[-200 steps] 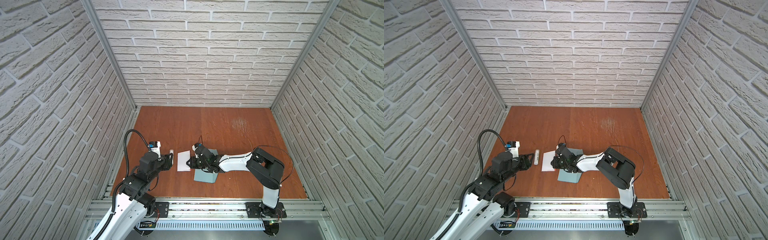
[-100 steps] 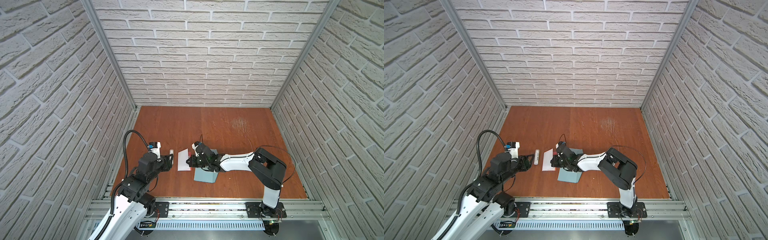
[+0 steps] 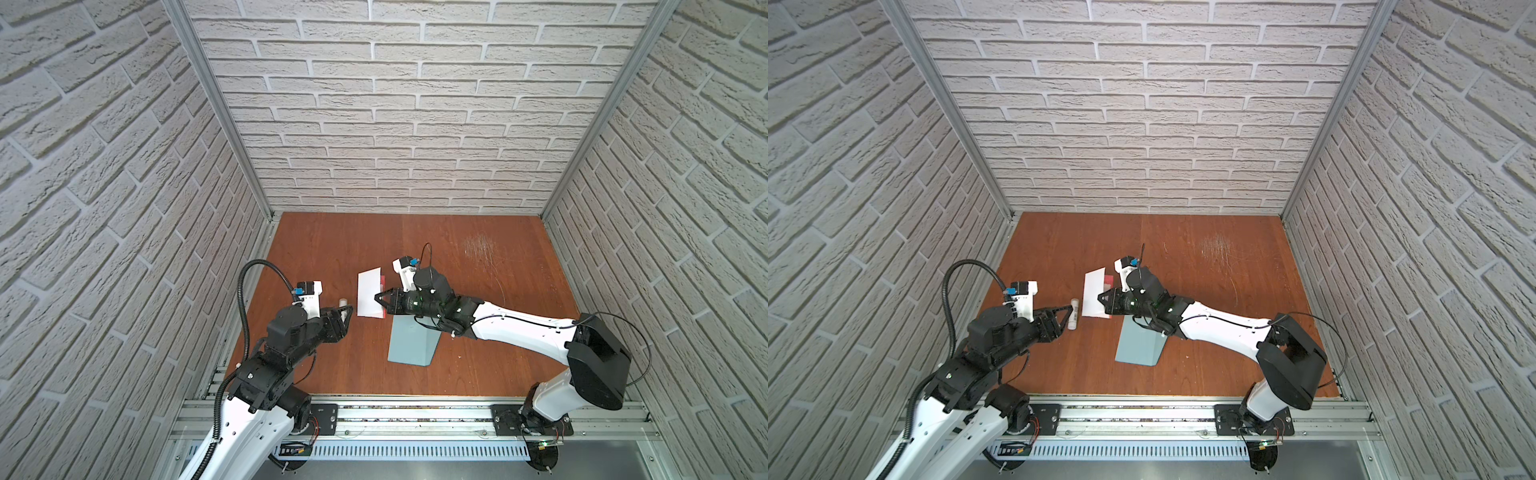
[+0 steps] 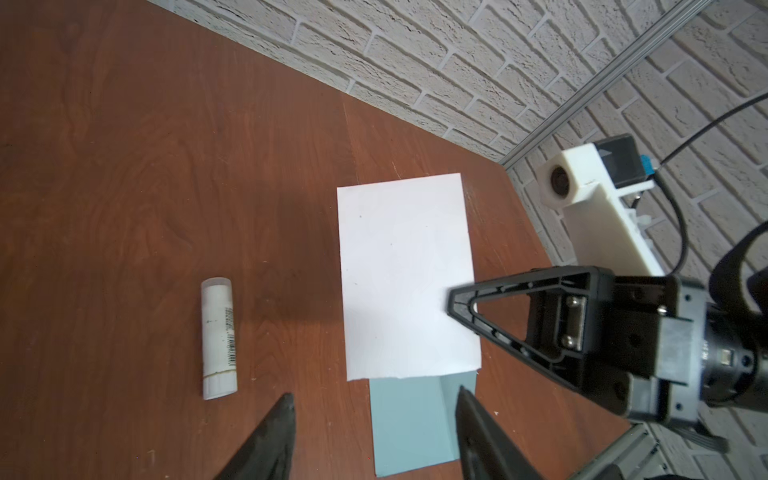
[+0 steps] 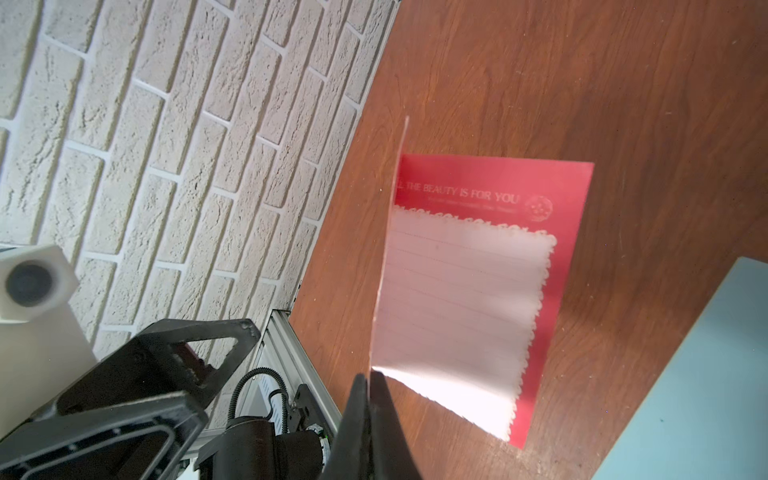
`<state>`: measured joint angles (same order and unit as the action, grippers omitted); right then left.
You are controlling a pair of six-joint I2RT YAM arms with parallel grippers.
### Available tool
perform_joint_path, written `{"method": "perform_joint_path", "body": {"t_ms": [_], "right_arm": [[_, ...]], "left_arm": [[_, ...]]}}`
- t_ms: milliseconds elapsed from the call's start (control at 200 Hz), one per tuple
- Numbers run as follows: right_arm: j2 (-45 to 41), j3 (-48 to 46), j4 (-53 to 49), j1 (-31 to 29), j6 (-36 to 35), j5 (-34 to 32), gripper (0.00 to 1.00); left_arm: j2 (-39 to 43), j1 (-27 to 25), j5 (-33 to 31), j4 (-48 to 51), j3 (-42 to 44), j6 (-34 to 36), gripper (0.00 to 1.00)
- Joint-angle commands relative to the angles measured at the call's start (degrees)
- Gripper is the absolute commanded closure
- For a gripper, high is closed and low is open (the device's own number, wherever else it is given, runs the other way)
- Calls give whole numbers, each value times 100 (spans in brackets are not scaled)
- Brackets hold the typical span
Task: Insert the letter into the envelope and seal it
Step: 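Lift the card upright with the right gripper while the left gripper approaches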
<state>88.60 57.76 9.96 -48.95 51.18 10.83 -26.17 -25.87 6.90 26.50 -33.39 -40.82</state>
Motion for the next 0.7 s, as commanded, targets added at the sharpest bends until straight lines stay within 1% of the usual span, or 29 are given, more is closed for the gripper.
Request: {"method": "perform_joint_path", "body": {"t_ms": [0,110,205,395,560,580,695], "right_arm": [[-320,-2,-289,102,-315,6,94],[-578,-143,-359,189,-363,25,94],[-800,-251,-465,276,-415,45,94],[-1217,-429,-734,390,-520,42,94],[-1558,-677,-822,555,-524,149,94],[-1606,-730,-804,589,-506,181,94],[-1760,-868,-763,703,-451,302,94]], "left_arm": [[-100,35,556,-1099,130,-292,36],[-232,47,880,-1952,375,-647,33],[-442,46,1029,-2596,583,-897,30],[-1128,77,1297,-3703,957,-1319,30],[-1496,114,1456,-4442,1109,-1428,30],[-1681,117,1498,-4541,1119,-1444,30],[-2130,148,1753,-5053,1165,-1588,29]]}}
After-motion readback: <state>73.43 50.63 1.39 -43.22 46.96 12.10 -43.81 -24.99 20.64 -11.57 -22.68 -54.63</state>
